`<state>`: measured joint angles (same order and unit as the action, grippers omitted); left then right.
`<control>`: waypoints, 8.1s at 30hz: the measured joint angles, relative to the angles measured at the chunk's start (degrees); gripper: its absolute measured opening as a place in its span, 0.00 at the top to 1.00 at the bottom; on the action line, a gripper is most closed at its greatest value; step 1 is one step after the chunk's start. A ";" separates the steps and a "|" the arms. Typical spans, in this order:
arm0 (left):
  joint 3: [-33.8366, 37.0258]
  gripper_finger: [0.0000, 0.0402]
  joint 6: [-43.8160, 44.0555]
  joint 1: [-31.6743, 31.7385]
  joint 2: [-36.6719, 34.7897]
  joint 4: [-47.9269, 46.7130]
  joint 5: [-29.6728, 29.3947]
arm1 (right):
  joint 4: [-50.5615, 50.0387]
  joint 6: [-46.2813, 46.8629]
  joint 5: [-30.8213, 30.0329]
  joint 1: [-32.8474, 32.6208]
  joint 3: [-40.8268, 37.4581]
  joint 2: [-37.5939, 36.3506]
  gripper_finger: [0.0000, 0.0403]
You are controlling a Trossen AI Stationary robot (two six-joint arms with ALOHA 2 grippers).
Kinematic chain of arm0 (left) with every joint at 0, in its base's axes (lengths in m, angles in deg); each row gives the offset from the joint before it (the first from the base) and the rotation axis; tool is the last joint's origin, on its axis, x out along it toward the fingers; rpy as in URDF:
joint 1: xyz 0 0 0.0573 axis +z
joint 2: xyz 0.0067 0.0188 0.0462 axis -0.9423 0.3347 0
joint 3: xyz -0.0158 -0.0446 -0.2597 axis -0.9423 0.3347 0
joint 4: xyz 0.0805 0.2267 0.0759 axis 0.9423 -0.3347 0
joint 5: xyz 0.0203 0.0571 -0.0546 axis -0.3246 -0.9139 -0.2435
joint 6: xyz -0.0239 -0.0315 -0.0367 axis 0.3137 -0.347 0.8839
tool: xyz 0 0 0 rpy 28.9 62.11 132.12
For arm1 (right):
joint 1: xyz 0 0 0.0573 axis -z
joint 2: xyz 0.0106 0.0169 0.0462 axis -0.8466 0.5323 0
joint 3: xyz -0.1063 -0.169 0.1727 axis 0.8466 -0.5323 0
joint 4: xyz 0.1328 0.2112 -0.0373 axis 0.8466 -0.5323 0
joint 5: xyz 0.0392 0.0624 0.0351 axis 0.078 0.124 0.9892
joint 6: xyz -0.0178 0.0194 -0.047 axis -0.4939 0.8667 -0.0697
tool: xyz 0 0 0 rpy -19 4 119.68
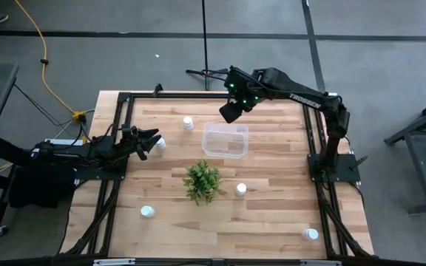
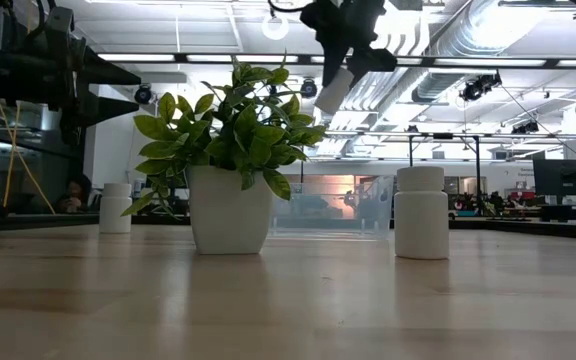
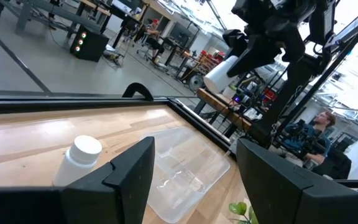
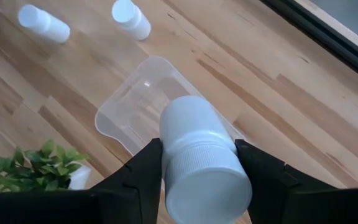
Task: Pick and place pill bottles into a basket
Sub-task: Put the white pill bottle in the transparent bin
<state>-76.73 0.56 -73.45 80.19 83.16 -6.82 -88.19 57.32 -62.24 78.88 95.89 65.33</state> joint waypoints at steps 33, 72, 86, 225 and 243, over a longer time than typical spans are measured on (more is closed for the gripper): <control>0.00 0.35 0.00 -0.01 -0.01 0.01 0.04 | -6.81 1.71 -0.71 -5.81 -0.02 5.46 0.59; 0.00 0.35 -0.44 -0.01 0.17 0.00 0.00 | -14.35 -0.96 -1.38 -8.72 -0.09 13.92 0.59; 0.00 0.35 -0.44 0.00 0.17 0.00 0.00 | -12.30 -1.14 -2.77 -9.11 -0.09 13.92 0.60; 0.00 0.35 -0.43 -0.02 0.15 0.00 -0.42 | 3.18 -3.07 -2.33 -10.55 -11.29 13.31 0.36; 0.01 0.35 -0.44 -0.02 0.16 0.00 -0.44 | 5.97 -16.00 -7.58 -13.54 -0.31 13.28 0.36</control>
<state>-76.72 0.12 -73.47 80.36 83.16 -7.26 -82.23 41.32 -69.82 65.34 95.58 78.61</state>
